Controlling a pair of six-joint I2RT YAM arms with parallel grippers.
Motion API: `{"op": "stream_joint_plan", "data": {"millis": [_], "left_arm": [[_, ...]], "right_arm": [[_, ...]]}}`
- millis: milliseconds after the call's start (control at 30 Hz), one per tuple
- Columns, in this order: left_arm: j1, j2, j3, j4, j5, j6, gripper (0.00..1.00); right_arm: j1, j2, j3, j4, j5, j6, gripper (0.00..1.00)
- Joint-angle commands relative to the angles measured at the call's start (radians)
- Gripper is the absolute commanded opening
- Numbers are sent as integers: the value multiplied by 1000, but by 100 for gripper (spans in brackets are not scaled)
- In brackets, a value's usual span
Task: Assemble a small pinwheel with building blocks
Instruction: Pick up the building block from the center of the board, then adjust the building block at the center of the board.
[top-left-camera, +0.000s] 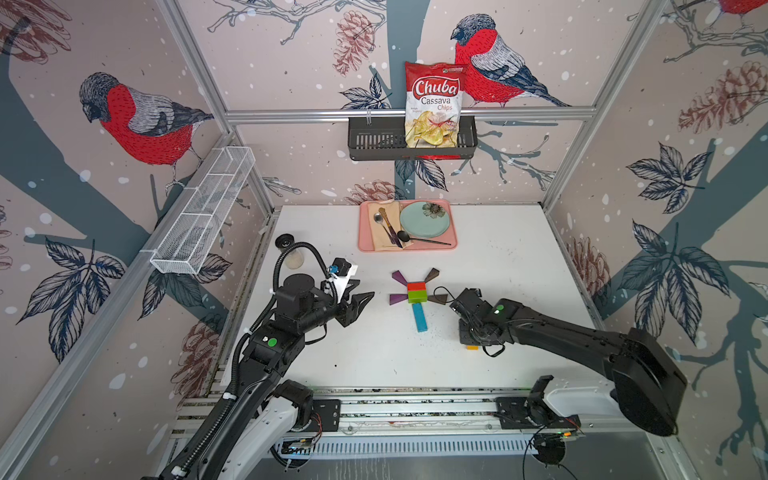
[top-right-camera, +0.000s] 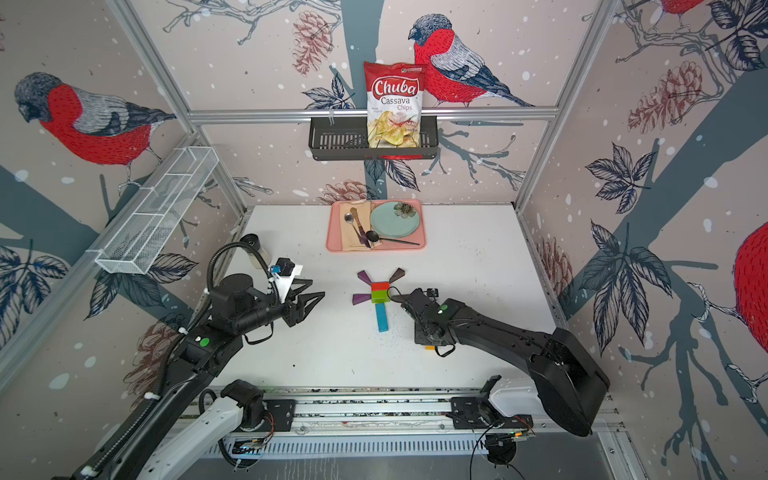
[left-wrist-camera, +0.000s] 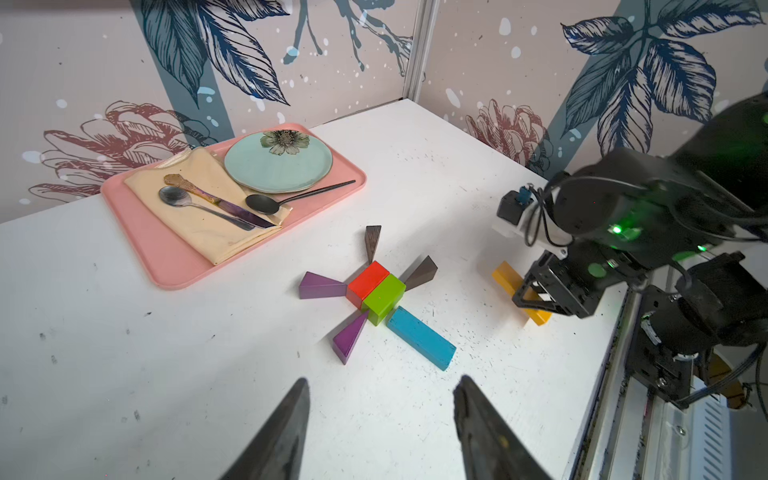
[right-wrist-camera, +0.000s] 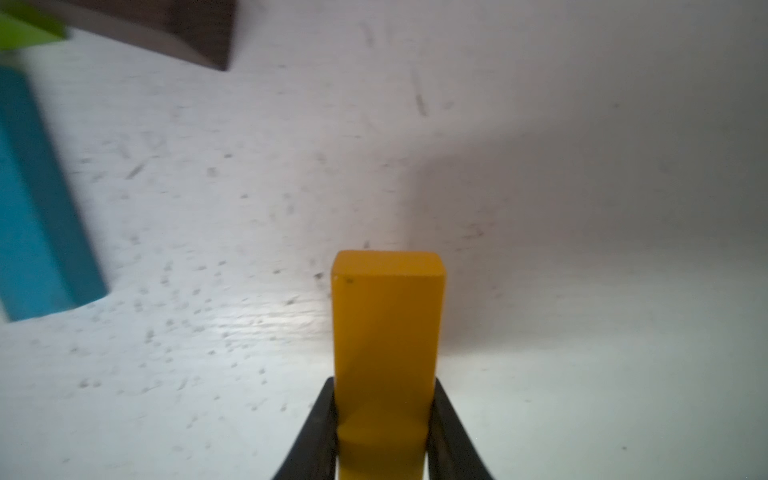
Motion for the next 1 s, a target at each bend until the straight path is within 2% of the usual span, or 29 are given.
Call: {"op": "stream_joint_plan", "data": {"millis": [0,167,233,333,500,567,633,800,967], "left_arm": [[0,14,10,6,-3,-80,57],[0,119,61,-83,73,-123,50],[-9,145,74,-91,98,-135,49],[-20,215,117,-120,99,-167,42],[-20,426,169,-174,246,-207,37],[-23,513,185,-190,313,-210,31],[-37,542,157,-144,329,-251,28],[-119,528,51,16,230,-332,27],[-200,603,39,46,62,-367,25]], "right_arm": [[109,31,47,12,37,128,16],[262,144,136,21,1,183,16],[289,178,154,30,-8,188,16],[306,200,165,42,-17,193,16],[342,99,105,38,28,262,16],[346,29,52,53,42,280,16],[348,-31,12,51,58,289,16],[347,-57,-12,20,87,271,18],[352,-99,-57,81,67,263,18]]}}
